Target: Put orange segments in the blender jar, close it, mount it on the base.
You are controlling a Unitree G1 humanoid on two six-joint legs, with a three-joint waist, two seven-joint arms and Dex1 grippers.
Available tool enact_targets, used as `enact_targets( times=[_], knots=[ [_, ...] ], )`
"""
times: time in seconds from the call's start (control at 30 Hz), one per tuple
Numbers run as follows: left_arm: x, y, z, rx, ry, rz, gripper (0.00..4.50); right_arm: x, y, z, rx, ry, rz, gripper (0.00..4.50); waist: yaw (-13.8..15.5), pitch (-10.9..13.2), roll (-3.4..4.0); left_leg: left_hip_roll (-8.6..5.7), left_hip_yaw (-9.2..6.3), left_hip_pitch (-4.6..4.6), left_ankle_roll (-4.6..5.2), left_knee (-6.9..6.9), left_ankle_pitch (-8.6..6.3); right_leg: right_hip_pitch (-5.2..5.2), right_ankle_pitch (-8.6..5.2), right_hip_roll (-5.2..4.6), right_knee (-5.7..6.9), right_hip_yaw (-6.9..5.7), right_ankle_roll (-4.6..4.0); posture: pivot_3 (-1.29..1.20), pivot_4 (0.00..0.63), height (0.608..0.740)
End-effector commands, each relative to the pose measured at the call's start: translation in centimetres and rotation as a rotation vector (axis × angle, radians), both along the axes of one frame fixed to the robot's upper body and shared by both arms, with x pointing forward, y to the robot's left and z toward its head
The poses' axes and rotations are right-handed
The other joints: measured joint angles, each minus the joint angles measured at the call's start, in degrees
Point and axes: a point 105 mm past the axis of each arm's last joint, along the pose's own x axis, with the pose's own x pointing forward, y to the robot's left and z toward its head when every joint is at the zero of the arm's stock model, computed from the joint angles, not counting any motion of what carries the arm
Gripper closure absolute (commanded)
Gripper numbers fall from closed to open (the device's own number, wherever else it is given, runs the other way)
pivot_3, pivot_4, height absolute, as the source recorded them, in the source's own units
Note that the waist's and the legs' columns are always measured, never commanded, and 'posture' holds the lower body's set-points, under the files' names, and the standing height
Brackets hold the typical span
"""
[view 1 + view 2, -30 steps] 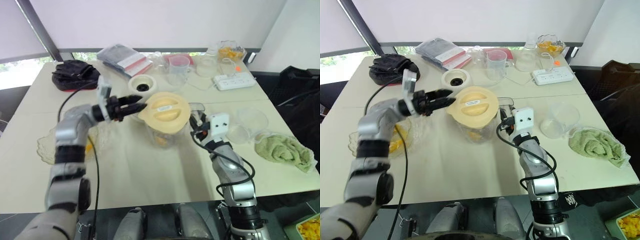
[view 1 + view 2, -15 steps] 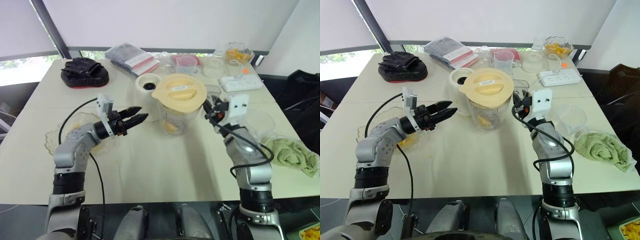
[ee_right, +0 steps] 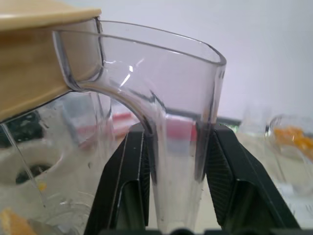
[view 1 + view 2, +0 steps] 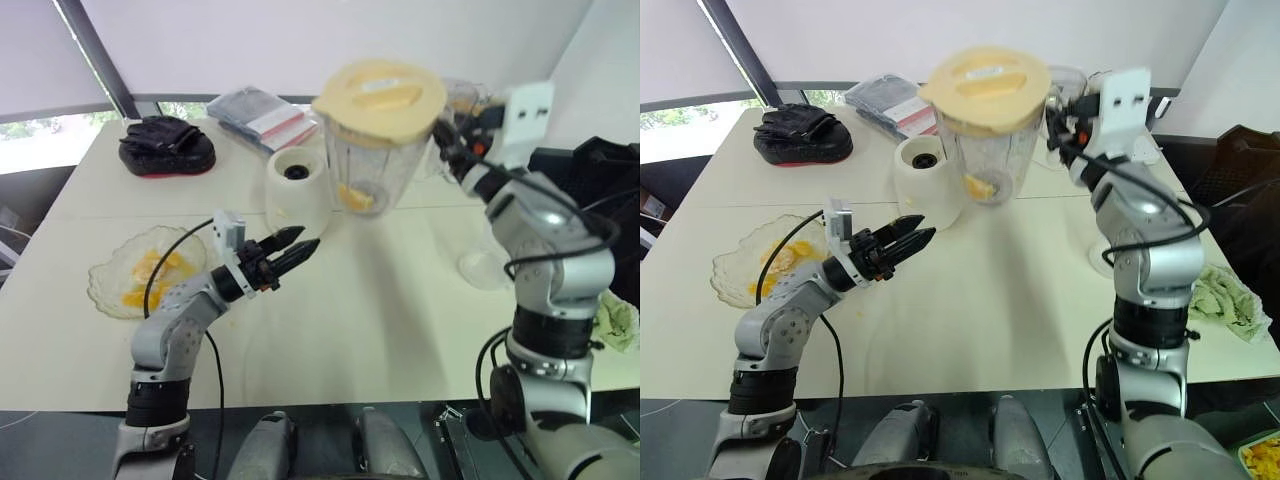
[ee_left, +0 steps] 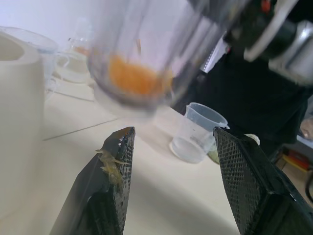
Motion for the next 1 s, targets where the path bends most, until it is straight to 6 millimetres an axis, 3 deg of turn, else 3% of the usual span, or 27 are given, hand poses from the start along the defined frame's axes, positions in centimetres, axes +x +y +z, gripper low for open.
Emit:
enact_targets(
  times=[0.03, 0.2, 0.43, 0.77, 1.0],
  knots=[
    [-0.7, -0.2, 0.7, 0.013, -0.067, 0.013, 1.88, 0.1, 0.0, 5.5, 0.036, -0.127, -0.013, 3.46, 0.0, 0.0, 0.0, 0.0, 0.0, 0.0, 0.0, -0.02, 0.0, -0.01, 0.0, 0.0, 0.0, 0.0, 0.0, 0.0, 0.15, 0.74],
    [-0.9, 0.1, 0.3, 0.033, -0.075, 0.051, 1.88, 2.2, 2.2, 7.7, 0.051, -0.145, 0.017, 3.46, -0.7, 0.0, 0.0, 0.0, 0.01, -0.01, 0.01, -0.1, -0.01, -0.02, 0.0, -0.03, -0.05, -0.02, 0.0, 0.0, 0.15, 0.74],
    [-1.3, 1.1, 0.1, 0.051, -0.072, 0.127, 1.88, 4.5, 6.9, 8.3, 0.07, -0.127, 0.072, 3.46, -2.0, 0.0, 0.02, 0.01, 0.05, -0.04, 0.01, -0.16, -0.01, -0.13, 0.0, -0.03, -0.03, 0.0, 0.0, 0.0, 0.15, 0.74],
    [-2.0, 1.8, -0.2, 0.087, -0.073, 0.183, 1.88, 5.9, 11.3, 7.4, 0.11, -0.078, 0.125, 3.46, -2.6, 0.0, 0.04, 0.0, 0.06, -0.13, 0.0, -0.19, 0.0, -0.25, 0.0, -0.05, -0.03, -0.01, 0.0, 0.0, 0.15, 0.74],
    [-2.1, 2.2, -0.1, 0.098, -0.073, 0.213, 1.88, 6.5, 13.4, 5.4, 0.123, -0.033, 0.153, 3.46, -2.7, 0.0, 0.06, 0.0, 0.06, -0.13, 0.0, -0.19, 0.0, -0.26, 0.0, -0.05, -0.02, -0.01, 0.0, 0.0, 0.15, 0.74]
  ],
)
